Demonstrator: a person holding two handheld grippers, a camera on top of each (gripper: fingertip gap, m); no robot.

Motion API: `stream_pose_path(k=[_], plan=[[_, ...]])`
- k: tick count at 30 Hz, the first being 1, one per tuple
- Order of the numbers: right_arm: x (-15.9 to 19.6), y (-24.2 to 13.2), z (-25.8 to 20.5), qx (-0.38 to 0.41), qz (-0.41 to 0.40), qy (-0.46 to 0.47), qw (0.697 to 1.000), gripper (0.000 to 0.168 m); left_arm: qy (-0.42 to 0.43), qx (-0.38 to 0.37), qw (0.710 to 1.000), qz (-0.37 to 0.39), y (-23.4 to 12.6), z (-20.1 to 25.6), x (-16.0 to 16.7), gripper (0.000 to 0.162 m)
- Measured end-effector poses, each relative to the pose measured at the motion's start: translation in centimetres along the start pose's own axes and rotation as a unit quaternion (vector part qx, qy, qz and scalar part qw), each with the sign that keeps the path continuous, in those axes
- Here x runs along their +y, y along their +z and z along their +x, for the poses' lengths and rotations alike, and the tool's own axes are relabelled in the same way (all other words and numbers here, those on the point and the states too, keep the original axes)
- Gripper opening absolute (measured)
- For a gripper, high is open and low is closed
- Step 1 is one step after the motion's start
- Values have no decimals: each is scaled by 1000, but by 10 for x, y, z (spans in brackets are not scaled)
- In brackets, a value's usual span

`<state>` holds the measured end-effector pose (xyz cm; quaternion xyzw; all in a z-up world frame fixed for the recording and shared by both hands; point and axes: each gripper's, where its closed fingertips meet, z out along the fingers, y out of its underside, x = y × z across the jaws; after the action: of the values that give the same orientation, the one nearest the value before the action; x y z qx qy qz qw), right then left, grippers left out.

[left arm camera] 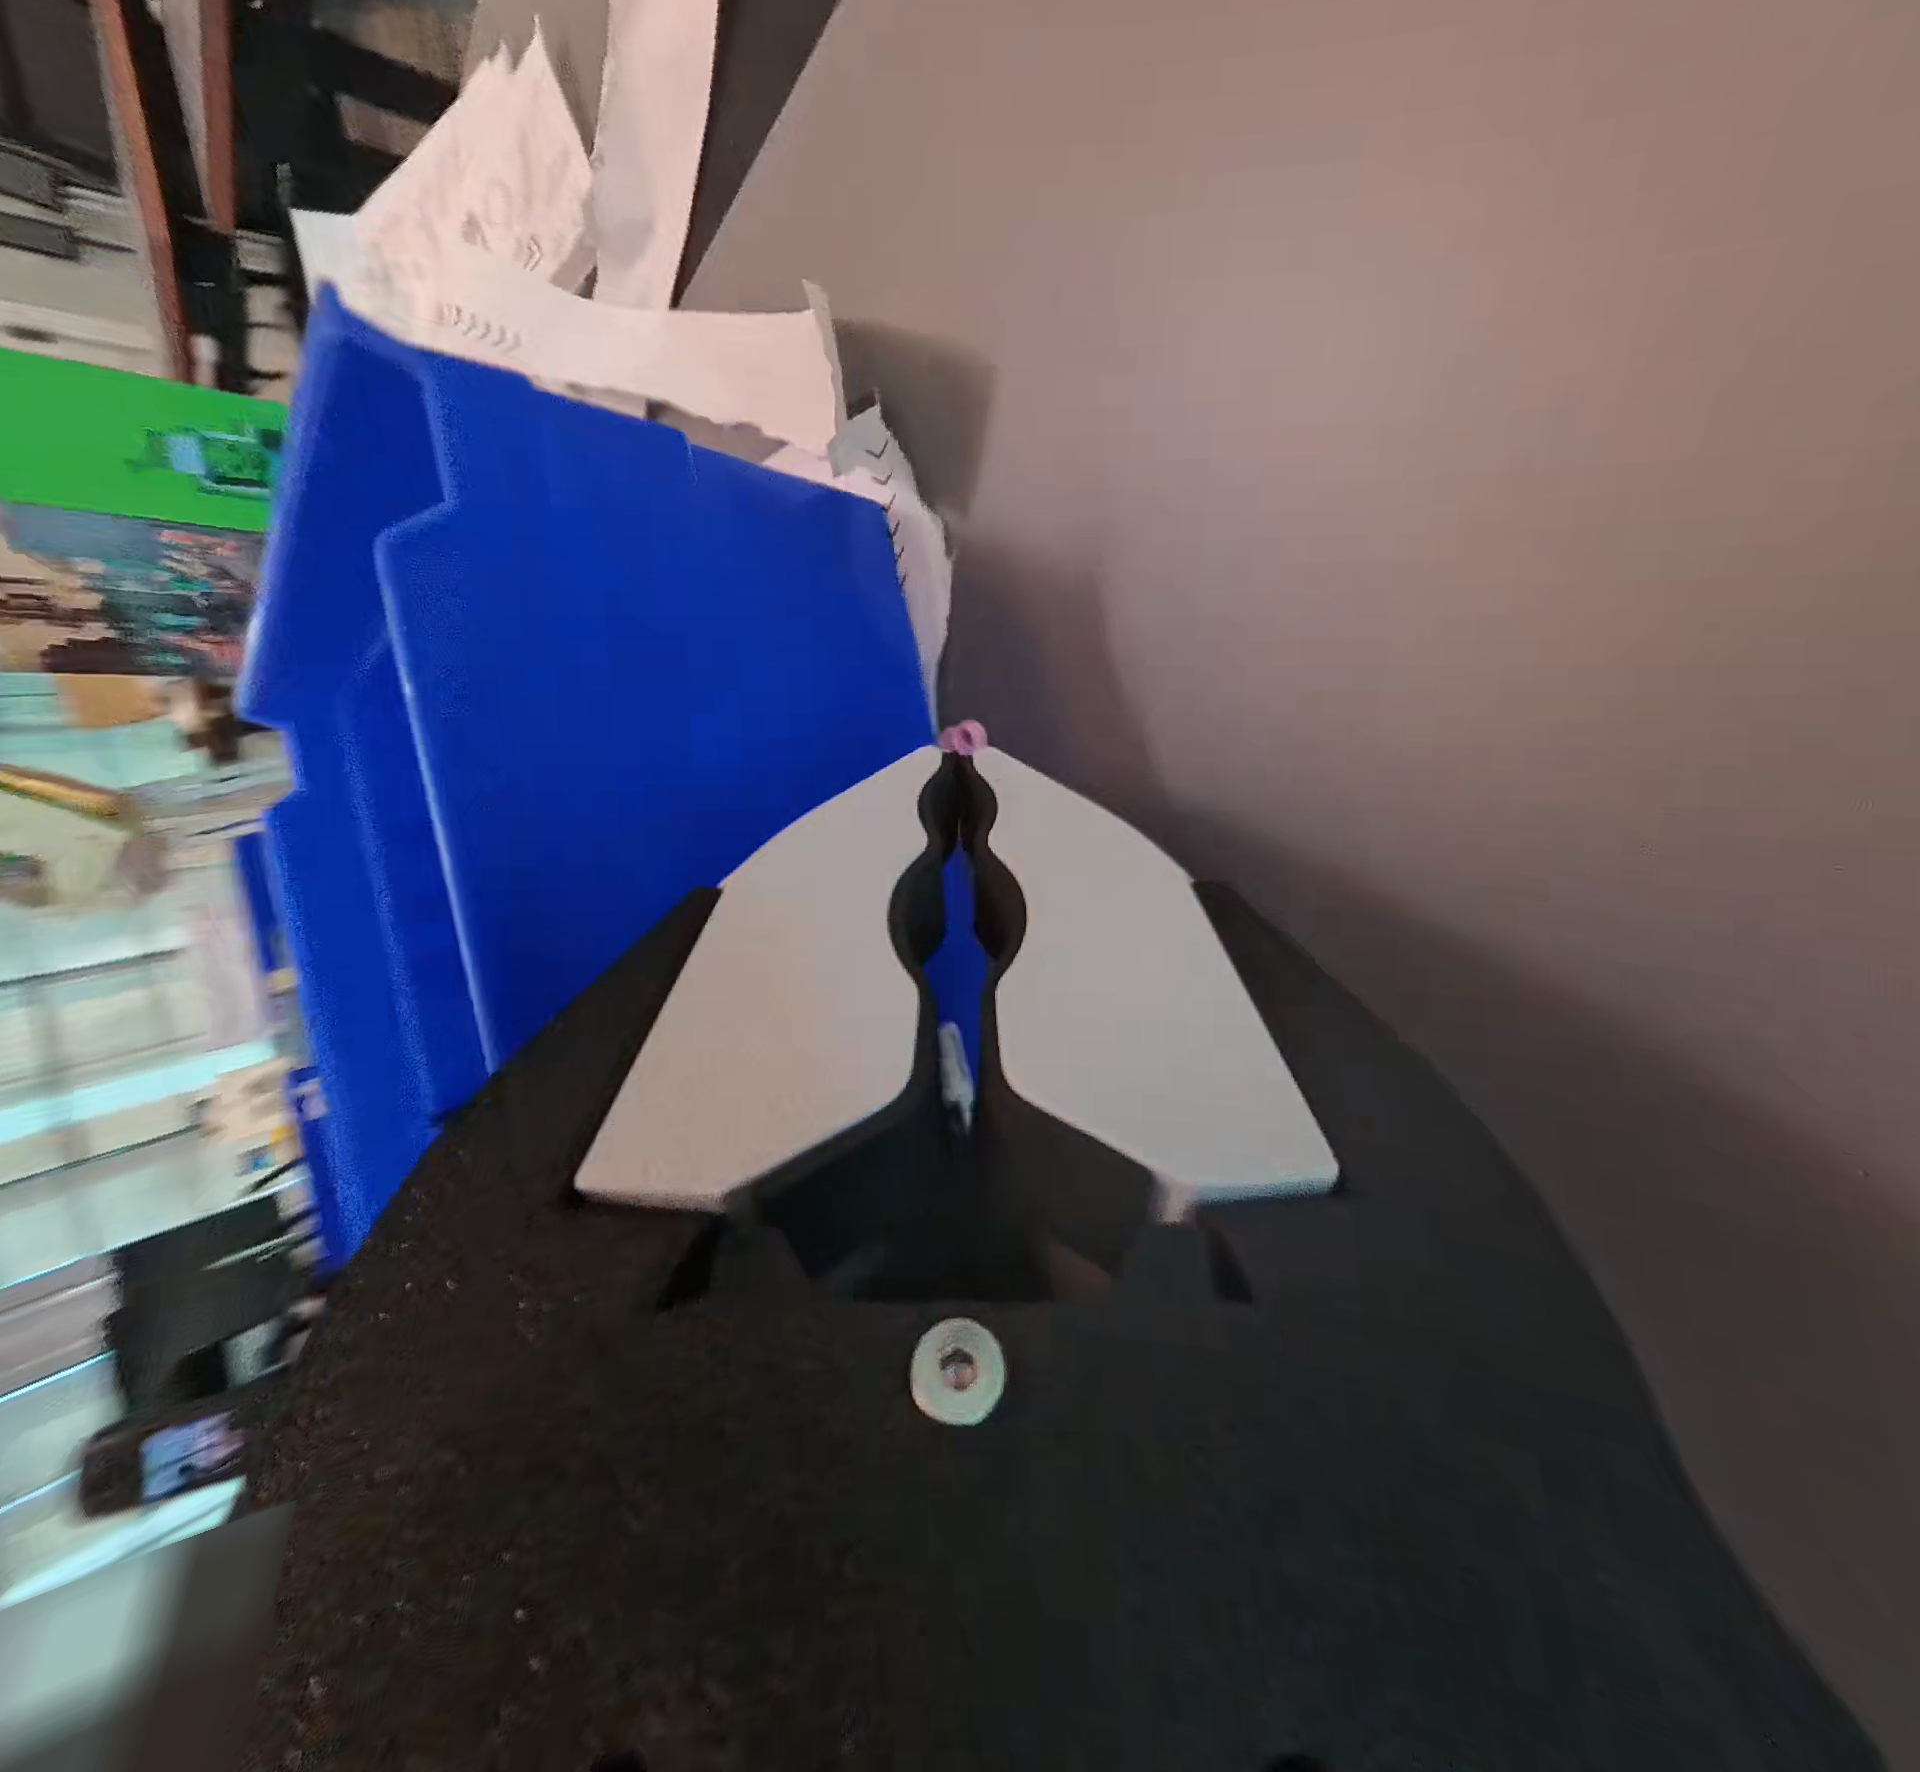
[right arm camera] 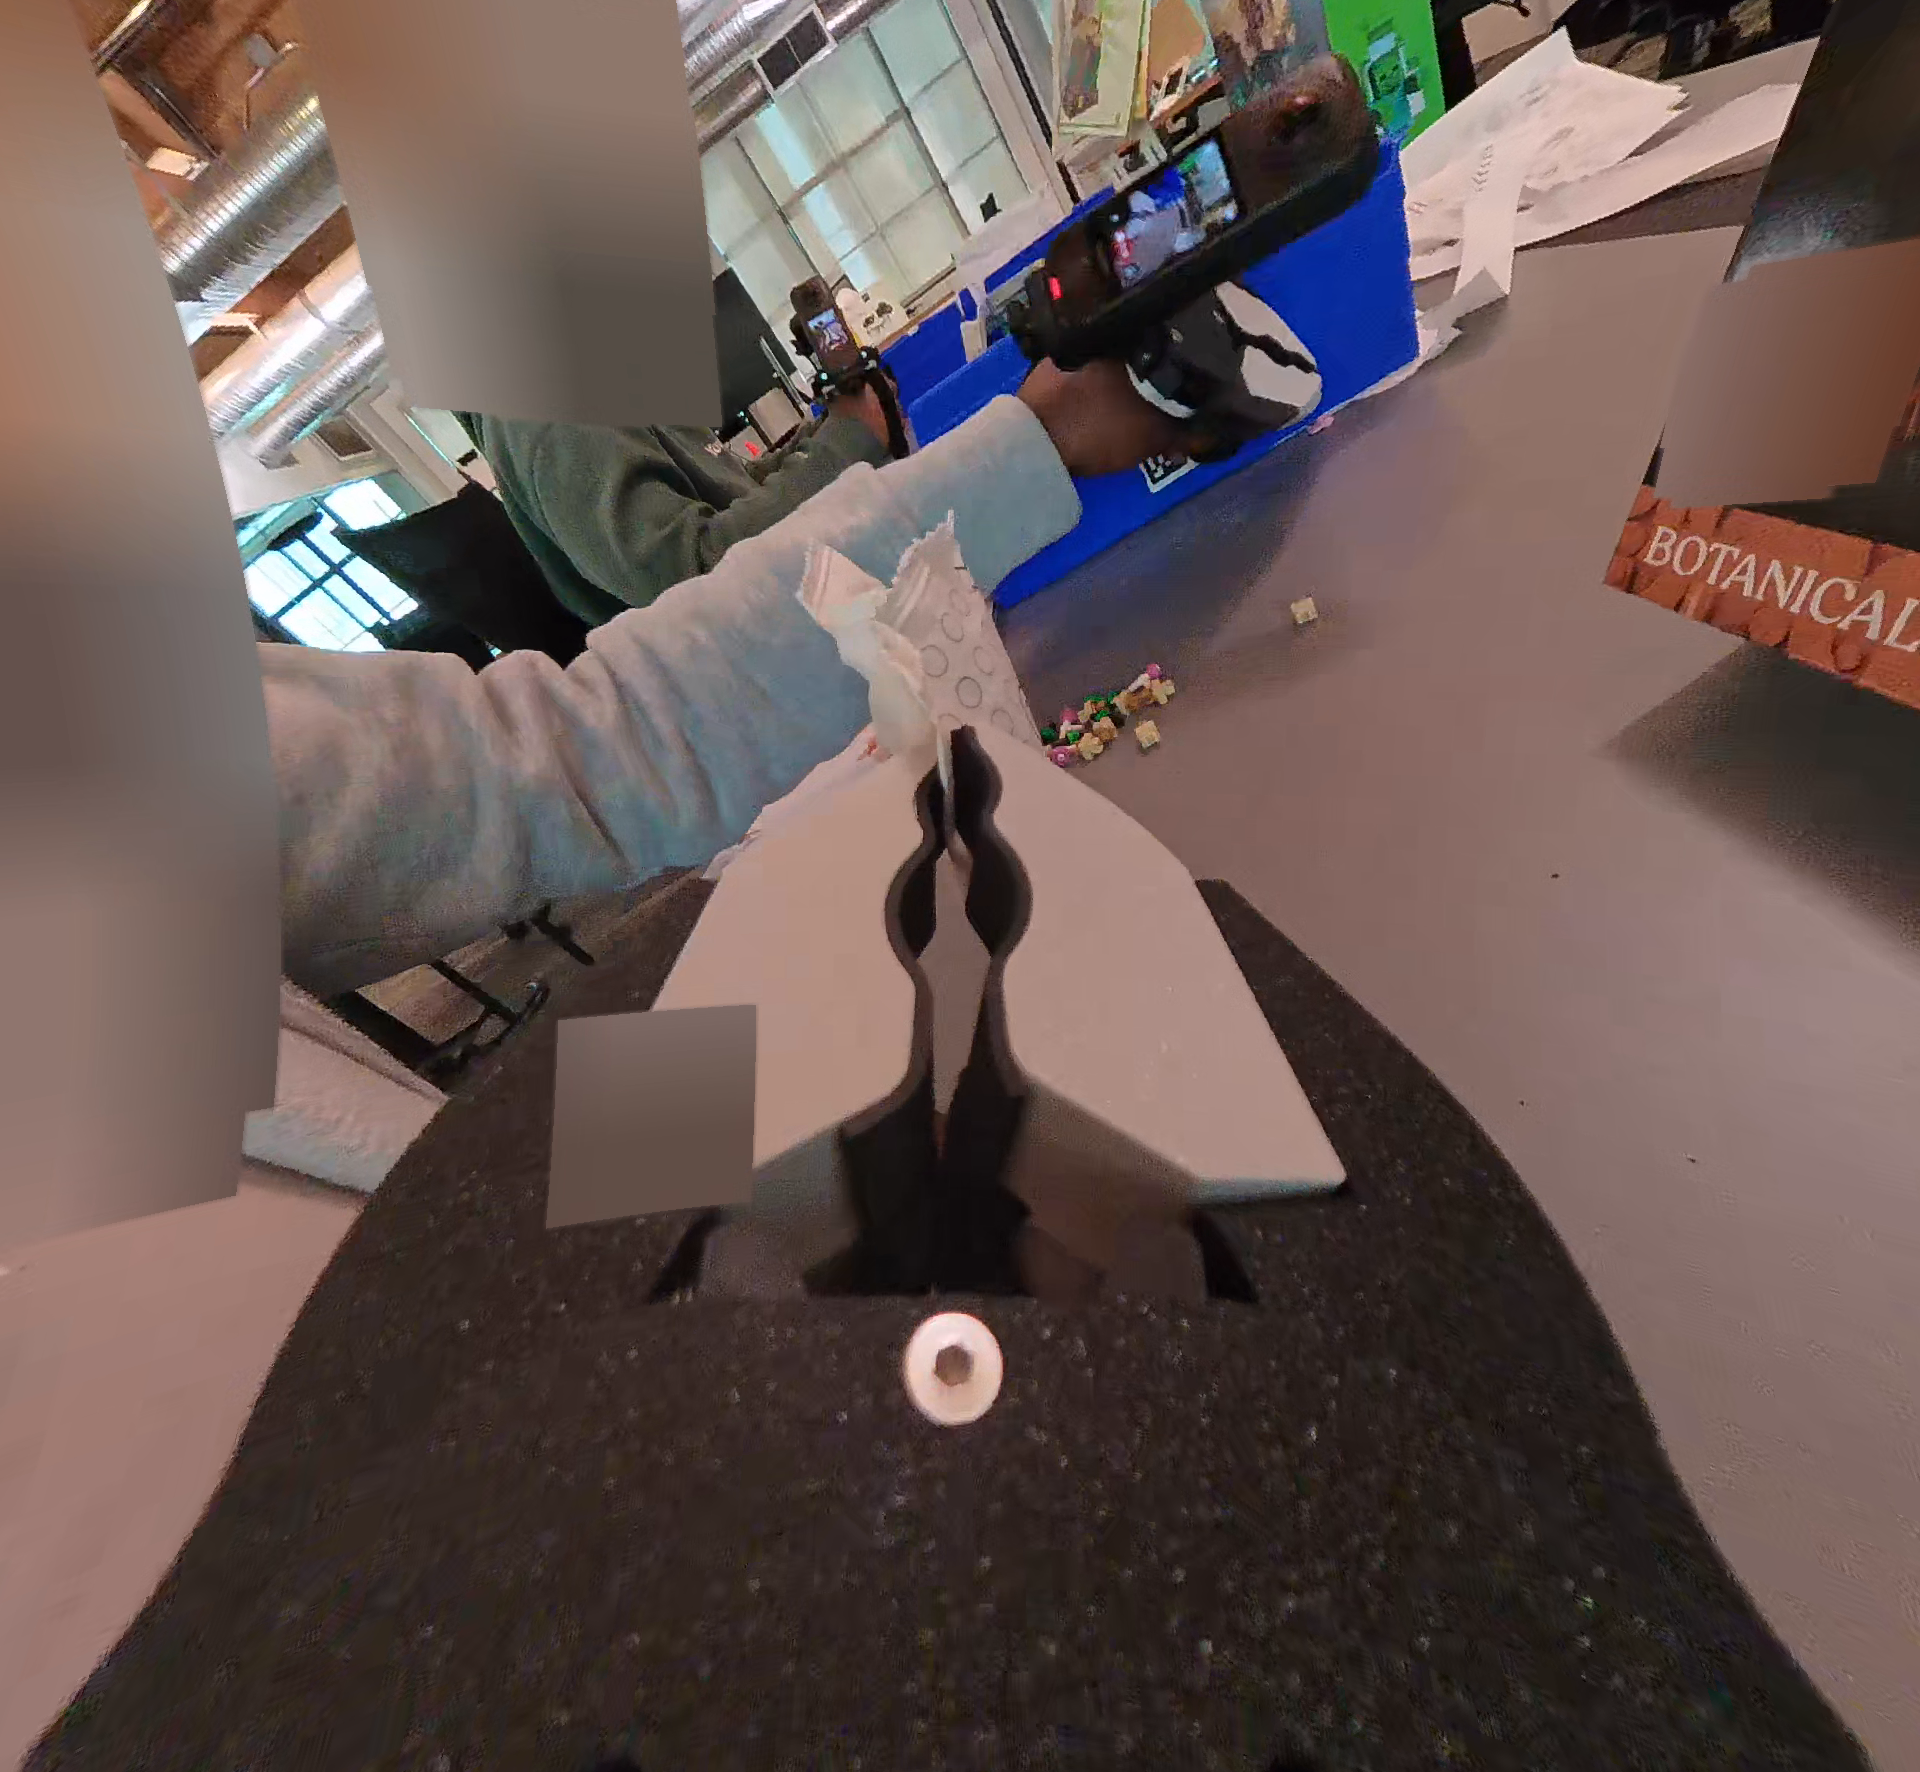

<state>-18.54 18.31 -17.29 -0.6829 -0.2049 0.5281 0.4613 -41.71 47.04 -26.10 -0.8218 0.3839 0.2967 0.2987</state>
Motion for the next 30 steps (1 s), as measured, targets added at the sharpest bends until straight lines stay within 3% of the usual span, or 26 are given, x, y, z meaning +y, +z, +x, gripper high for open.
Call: stream_pose_path(k=[4,10,12,14,16,19,22,25,28,30], plan=[[-7,-5,-3,-17,15,20,1000,0,62,-67,995,-45,18,-15,2,0],[-11,-7,-3,-22,25,26,999,0,55,-63,993,-88,38,-17,14,0],[-11,-8,-2,-20,27,26,999,0,-10,12,998,-62,29,-5,8,0],[-12,-8,-1,-22,29,31,999,0,-117,152,981,17,-4,15,-18,0],[-12,-9,-1,-25,30,37,999,0,-142,133,979,67,-32,-9,-31,0],[-12,-8,-4,-30,28,35,999,0,-117,69,990,48,-38,-37,-25,0],[-10,-6,-7,-34,23,27,999,0,-87,105,990,20,-13,-8,-24,0],[-11,-7,-7,-31,24,22,999,0,-43,70,996,-19,16,5,-12,0],[-14,-9,-8,-30,32,16,999,0,-11,72,997,21,22,20,-23,0],[-15,-10,-6,-25,32,11,999,0,35,141,988,56,-1,46,-34,0]])
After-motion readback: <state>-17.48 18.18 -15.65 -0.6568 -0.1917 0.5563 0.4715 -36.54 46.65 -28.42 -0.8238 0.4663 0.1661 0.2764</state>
